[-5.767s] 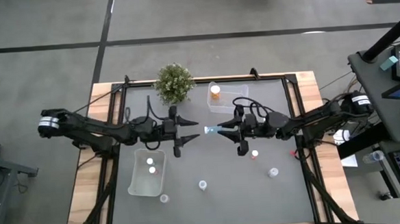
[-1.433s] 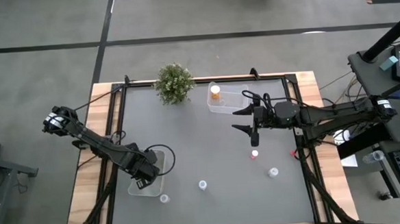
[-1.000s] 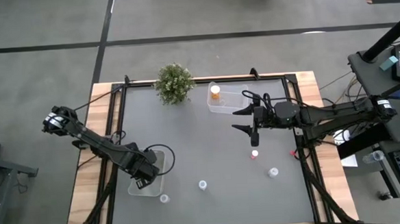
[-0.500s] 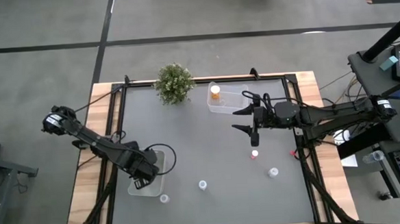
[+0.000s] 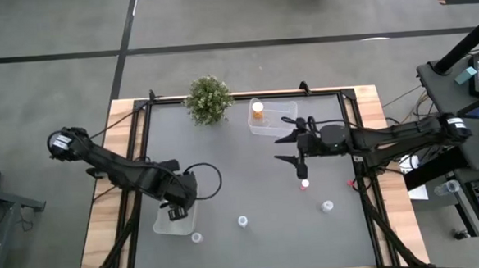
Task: Pick and place medicine bottles into bin by pill shape (circle, oval)
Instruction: Put the middle white capsule bottle into the transparent bin
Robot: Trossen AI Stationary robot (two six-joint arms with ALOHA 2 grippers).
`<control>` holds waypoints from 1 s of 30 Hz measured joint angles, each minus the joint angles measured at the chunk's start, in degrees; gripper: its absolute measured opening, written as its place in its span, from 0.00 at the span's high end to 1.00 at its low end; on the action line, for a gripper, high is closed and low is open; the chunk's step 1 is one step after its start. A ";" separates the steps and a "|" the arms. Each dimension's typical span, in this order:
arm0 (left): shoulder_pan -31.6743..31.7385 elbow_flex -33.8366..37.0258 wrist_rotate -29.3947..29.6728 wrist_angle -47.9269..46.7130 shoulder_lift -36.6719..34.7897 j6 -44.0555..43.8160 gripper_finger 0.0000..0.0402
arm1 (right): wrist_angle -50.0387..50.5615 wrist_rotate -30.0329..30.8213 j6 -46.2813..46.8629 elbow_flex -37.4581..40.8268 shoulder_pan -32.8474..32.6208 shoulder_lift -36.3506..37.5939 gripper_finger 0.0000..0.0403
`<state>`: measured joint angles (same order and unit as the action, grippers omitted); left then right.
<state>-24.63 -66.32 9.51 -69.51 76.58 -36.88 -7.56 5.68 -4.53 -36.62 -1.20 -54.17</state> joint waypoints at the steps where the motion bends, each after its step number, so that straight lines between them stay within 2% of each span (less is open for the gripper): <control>1: 0.48 -0.69 0.95 0.04 0.00 1.29 0.68 | -0.01 -1.56 0.90 0.00 -0.03 -0.89 0.44; 5: 2.02 -3.00 5.74 0.32 0.00 7.58 0.68 | 0.25 -11.15 5.70 -0.67 -0.35 -5.95 0.44; 7: 2.69 -3.56 8.37 1.37 0.00 11.17 0.68 | 0.21 -12.43 7.36 -2.20 -1.58 -9.28 0.44; 12: 3.60 -4.20 14.43 5.06 0.00 17.80 0.68 | 0.40 -12.81 7.51 -7.08 -6.22 -18.24 0.44; 16: 3.58 -4.20 18.21 6.06 0.00 18.23 0.68 | 0.26 -12.76 7.55 -11.55 -9.25 -24.81 0.44; 24: 3.57 -4.20 18.46 6.05 0.00 18.35 0.68 | 3.67 -12.59 7.53 -22.83 -13.45 -37.60 0.44; 30: 3.53 -4.20 18.32 6.09 0.00 17.78 0.68 | 15.13 -8.49 6.82 -32.56 -15.55 -46.18 0.44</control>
<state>-21.10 -70.52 27.83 -63.42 76.58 -19.09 7.57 -2.82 2.29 -69.18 -16.75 -100.34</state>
